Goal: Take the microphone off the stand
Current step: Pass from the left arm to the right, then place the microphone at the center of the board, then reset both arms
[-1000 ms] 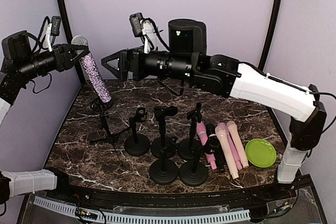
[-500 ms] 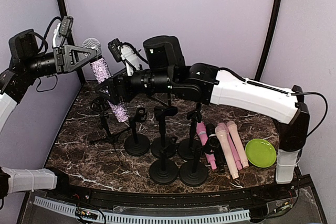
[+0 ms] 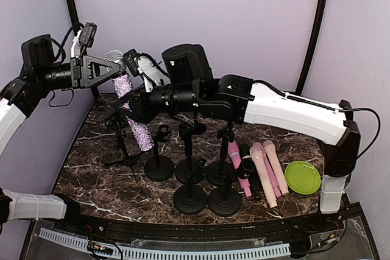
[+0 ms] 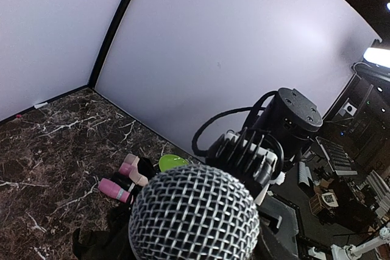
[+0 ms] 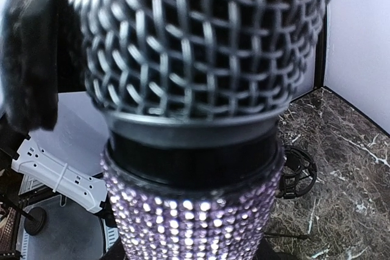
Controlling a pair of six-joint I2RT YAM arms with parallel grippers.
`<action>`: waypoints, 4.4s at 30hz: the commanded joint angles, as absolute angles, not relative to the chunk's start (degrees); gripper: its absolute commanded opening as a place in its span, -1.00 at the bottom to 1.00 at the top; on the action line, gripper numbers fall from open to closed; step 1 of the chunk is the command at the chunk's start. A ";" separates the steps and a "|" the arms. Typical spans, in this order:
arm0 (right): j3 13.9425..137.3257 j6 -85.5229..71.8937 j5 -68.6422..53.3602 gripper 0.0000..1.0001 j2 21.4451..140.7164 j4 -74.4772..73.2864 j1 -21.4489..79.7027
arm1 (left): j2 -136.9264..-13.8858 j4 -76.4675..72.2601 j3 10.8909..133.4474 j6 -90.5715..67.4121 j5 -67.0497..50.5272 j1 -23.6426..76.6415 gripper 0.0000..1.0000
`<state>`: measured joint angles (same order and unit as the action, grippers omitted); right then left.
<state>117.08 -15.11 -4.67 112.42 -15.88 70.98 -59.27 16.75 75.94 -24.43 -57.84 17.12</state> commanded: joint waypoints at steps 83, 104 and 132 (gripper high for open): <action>46.04 -39.57 1.11 0.64 67.38 -13.53 44.20 | -41.01 14.26 48.88 -8.87 -0.88 6.19 0.72; 38.13 -21.83 -2.63 0.97 62.50 -2.18 1.59 | -57.32 -28.67 28.13 -15.10 -0.85 -10.27 0.77; 3.56 -5.71 15.28 0.97 64.47 63.41 -1.23 | -82.47 -84.73 5.07 -5.06 -5.11 -8.95 0.92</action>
